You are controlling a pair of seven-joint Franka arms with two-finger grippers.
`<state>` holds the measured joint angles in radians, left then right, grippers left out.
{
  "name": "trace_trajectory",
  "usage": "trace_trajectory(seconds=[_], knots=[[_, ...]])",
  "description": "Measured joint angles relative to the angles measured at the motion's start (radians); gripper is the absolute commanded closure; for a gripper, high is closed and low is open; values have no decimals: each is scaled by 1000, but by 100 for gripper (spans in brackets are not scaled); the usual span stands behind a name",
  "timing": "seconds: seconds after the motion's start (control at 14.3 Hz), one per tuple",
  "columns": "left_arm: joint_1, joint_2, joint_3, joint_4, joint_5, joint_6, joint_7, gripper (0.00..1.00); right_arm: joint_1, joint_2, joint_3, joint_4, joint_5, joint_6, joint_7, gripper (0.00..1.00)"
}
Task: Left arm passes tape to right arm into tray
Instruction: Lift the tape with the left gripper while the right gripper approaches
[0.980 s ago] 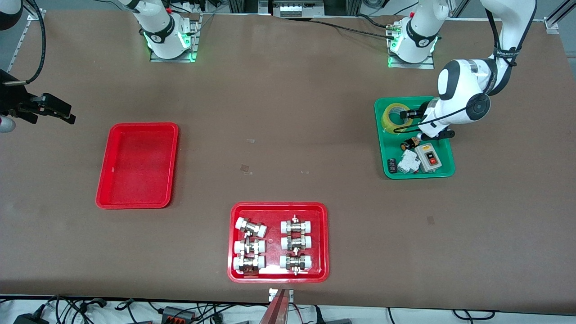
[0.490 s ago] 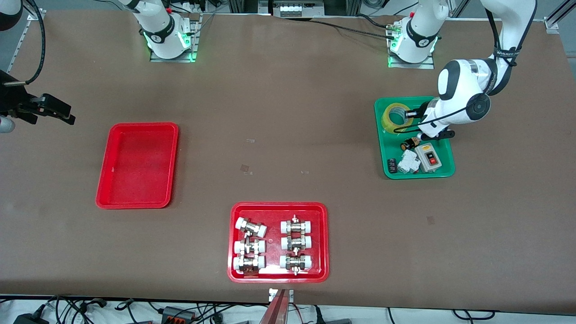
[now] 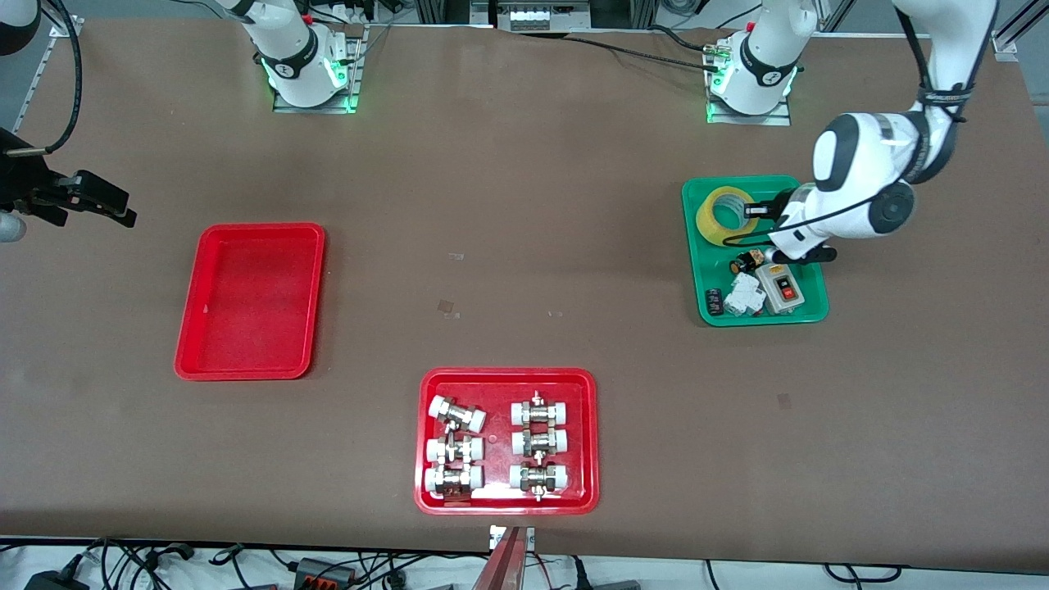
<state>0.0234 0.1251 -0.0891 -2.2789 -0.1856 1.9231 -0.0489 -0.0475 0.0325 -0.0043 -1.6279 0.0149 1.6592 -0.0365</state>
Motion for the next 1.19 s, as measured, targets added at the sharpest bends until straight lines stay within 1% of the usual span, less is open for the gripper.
trace_trajectory(seconds=[0.14, 0.28, 0.49, 0.7, 0.91, 1.05, 1.19], knots=[[-2, -6, -2, 136, 0, -150, 1, 100, 0, 0, 0, 0, 0, 0, 0, 0], [-21, -8, -19, 263, -22, -268, 5, 100, 0, 0, 0, 0, 0, 0, 0, 0], [-98, 1, -76, 416, -128, -354, -5, 100, 0, 6, 0, 0, 1, -1, 0, 0], [-224, 50, -98, 534, -280, -367, -120, 100, 1, 29, 1, -1, 4, -15, 0, 0], [-342, 130, -100, 679, -398, -361, -219, 100, 17, 96, 4, -2, 22, -43, -19, 0], [-386, 195, -100, 790, -493, -327, -323, 100, 24, 127, 4, 1, 99, -48, -46, 0], [-422, 263, -100, 874, -551, -214, -442, 100, 42, 137, 6, 4, 185, -82, -65, 0]])
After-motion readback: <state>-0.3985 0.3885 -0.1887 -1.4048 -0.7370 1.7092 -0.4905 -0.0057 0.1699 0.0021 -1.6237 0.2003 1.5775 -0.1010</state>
